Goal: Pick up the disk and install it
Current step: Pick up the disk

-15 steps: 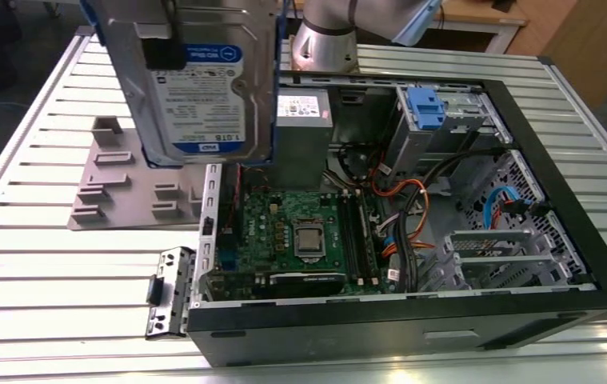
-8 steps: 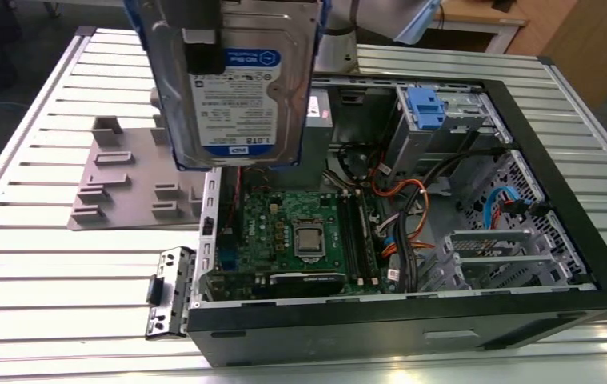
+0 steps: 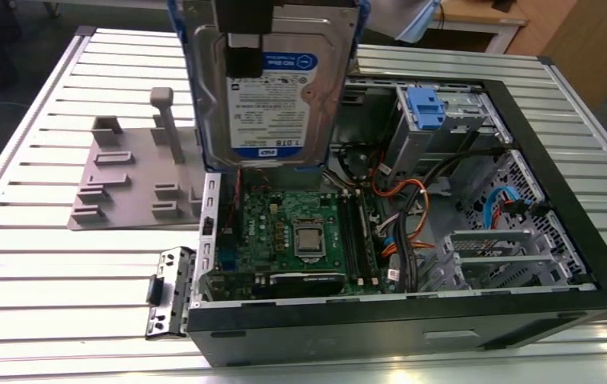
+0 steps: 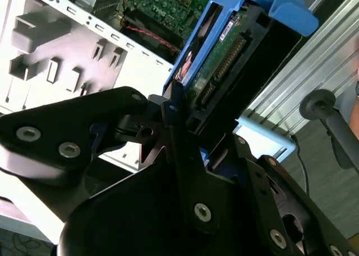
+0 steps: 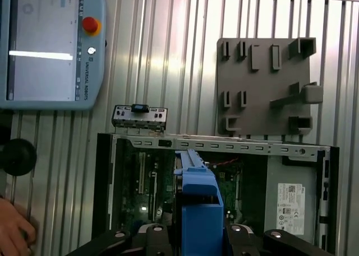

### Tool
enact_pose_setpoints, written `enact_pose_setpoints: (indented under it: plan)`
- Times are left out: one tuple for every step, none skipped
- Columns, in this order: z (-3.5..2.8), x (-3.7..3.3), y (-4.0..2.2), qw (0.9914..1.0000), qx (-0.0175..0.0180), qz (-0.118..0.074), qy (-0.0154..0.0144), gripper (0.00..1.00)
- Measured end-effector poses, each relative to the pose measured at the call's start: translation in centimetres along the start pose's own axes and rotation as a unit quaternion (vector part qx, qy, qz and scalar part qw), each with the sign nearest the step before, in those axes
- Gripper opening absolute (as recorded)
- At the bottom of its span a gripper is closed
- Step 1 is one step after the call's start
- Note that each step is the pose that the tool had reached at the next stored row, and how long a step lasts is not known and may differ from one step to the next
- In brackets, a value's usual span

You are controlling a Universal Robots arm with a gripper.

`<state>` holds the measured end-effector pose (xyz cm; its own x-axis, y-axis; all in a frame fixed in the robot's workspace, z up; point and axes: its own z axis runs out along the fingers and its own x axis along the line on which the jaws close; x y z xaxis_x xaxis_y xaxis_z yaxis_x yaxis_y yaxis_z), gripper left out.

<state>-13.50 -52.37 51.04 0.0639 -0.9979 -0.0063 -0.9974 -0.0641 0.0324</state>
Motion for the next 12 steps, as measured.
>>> enact_pose_setpoints:
  plan:
    - [0.00, 0.03, -0.28, 1.00000, -0.0001, 0.000, -0.0001, 0.36]
    - [-0.01, 0.06, -0.54, 1.00000, -0.0002, 0.000, 0.0000, 0.36]
    - [-0.01, 0.08, -0.82, 1.00000, -0.0004, 0.000, 0.0000, 0.36]
    - [-0.01, 0.10, -1.05, 1.00000, -0.0004, 0.000, 0.0000, 0.36]
    - [-0.01, 0.12, -1.28, 1.00000, -0.0005, 0.000, -0.0001, 0.36]
    - [-0.01, 0.15, -1.52, 1.00000, -0.0006, 0.000, -0.0001, 0.36]
    - [-0.03, 0.17, -1.76, 1.00000, -0.0007, 0.000, 0.0000, 0.36]
    - [-0.03, 0.19, -2.00, 1.00000, -0.0008, 0.000, -0.0001, 0.36]
    - [-0.03, 0.21, -2.24, 1.00000, -0.0009, 0.000, -0.0001, 0.36]
    - [-0.03, 0.23, -2.50, 1.00000, -0.0009, 0.000, -0.0001, 0.36]
    - [-0.03, 0.25, -2.73, 1.00000, -0.0010, 0.000, -0.0001, 0.36]
    - [-0.03, 0.28, -2.95, 1.00000, -0.0011, 0.000, -0.0001, 0.36]
